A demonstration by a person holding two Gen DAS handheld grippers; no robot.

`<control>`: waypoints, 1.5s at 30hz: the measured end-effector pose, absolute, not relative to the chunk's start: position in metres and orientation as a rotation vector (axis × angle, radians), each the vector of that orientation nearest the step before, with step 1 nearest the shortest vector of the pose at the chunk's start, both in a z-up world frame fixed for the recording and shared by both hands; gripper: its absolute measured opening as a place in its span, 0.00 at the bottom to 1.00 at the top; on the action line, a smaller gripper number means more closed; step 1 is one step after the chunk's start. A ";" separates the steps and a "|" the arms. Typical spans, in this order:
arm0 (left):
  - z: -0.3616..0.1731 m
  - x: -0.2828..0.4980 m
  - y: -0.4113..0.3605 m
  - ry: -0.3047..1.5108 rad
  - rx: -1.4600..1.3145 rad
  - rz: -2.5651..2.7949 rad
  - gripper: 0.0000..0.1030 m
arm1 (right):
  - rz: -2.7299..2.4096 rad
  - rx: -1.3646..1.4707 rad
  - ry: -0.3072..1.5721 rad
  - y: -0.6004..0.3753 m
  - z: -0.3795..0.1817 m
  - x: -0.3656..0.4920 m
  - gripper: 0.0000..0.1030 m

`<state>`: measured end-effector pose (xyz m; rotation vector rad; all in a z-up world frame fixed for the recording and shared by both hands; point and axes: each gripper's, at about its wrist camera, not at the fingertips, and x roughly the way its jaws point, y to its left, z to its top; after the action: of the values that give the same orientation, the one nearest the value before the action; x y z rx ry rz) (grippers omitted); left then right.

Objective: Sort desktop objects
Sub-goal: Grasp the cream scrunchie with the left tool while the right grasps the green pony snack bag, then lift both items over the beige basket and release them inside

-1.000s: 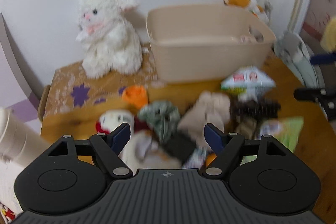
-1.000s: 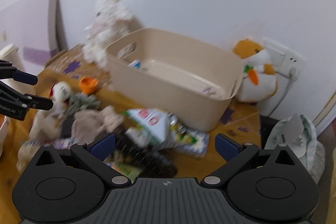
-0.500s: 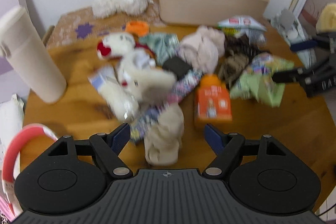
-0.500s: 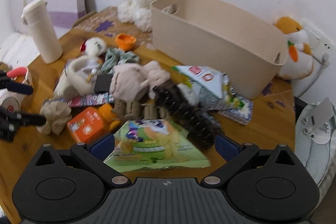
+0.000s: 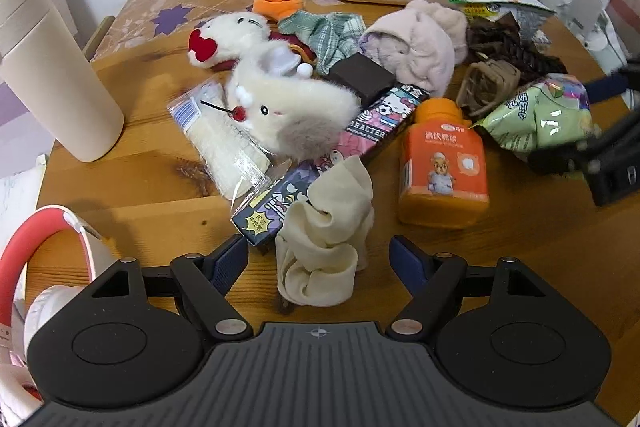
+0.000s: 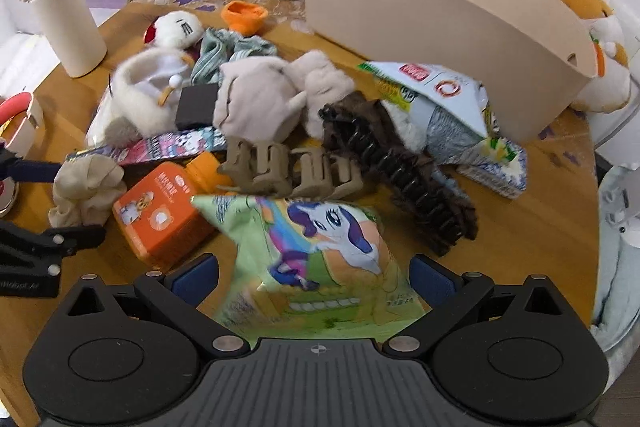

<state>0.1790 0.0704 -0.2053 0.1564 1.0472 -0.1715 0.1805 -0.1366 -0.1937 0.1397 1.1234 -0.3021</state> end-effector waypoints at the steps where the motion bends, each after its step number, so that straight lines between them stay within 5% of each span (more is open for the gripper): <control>1: -0.205 0.180 0.071 1.046 0.144 -0.168 0.77 | -0.302 0.138 1.125 -0.136 -0.195 0.179 0.99; 5: -0.204 0.179 0.071 1.033 0.123 -0.141 0.66 | -0.307 0.144 1.133 -0.135 -0.199 0.172 0.93; 10: -0.204 0.178 0.070 1.039 0.106 -0.143 0.37 | -0.323 0.167 1.117 -0.140 -0.197 0.166 0.87; 16: -0.202 0.173 0.065 1.027 0.109 -0.159 0.25 | -0.352 0.190 1.106 -0.144 -0.196 0.161 0.82; 27: -0.192 0.165 0.060 1.010 0.094 -0.237 0.16 | -0.375 0.281 1.057 -0.149 -0.178 0.138 0.78; 45: -0.132 0.179 0.064 0.852 0.130 -0.295 0.16 | -0.433 0.280 0.923 -0.172 -0.127 0.120 0.76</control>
<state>0.1792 0.0635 -0.1320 0.1296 0.8518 -0.2945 0.1195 -0.1720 -0.1271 0.2795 0.9226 -0.4328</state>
